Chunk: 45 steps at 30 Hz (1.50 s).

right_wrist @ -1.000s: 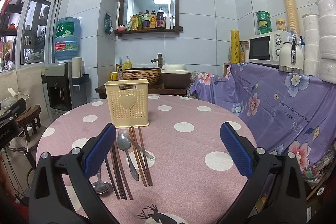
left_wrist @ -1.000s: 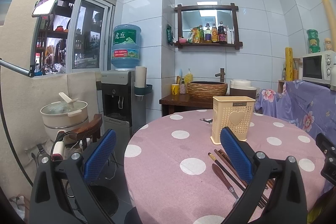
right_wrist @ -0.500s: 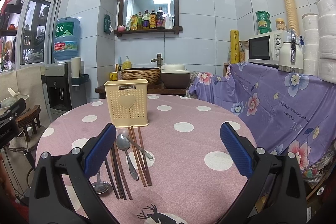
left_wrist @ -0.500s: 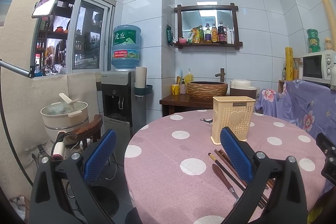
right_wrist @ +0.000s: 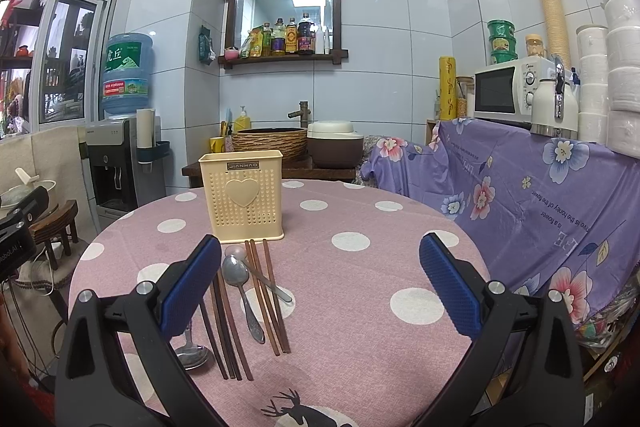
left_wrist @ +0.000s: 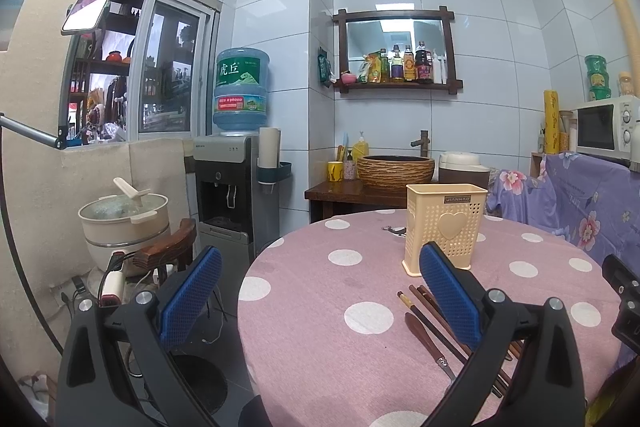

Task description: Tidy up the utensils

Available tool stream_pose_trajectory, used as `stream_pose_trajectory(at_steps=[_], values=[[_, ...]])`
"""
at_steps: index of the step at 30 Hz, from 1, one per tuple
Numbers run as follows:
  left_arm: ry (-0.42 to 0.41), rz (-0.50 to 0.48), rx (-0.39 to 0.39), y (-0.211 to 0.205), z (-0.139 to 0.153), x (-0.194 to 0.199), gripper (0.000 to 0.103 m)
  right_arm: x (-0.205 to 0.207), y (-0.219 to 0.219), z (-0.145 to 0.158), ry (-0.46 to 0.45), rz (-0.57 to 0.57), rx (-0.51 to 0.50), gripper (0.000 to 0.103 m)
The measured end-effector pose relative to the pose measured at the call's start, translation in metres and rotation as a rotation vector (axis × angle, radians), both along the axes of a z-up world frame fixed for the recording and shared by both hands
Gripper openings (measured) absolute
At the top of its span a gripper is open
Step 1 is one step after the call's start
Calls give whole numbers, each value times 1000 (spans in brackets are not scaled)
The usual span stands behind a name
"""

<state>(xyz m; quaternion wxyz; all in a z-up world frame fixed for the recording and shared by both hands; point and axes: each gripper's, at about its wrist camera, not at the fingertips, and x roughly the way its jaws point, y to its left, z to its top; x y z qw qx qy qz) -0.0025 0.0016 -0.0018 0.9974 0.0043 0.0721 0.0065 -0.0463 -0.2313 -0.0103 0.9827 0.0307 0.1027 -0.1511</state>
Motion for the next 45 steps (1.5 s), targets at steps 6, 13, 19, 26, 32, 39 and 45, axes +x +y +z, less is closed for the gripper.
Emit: stream_pose_trajectory(at_steps=[6, 13, 19, 26, 32, 39, 45], values=[[-2, 2, 0, -2, 1, -1, 98, 0, 0, 0, 0, 0, 0, 98], [2, 2, -1, -1, 3, -1, 98, 0, 0, 0, 0, 0, 1, 98], [2, 1, 1, -1, 2, -1, 98, 0, 0, 0, 2, 1, 0, 98], [2, 2, 1, -1, 2, -1, 98, 0, 0, -1, 2, 0, 0, 98], [7, 0, -1, 0, 1, 0, 98, 1, 0, -1, 3, 1, 0, 98], [10, -1, 1, 1, 0, 1, 98, 2, 1, -3, 7, 2, 2, 98], [39, -6, 3, 3, -6, 6, 98, 6, 2, -9, 24, -1, 6, 98]])
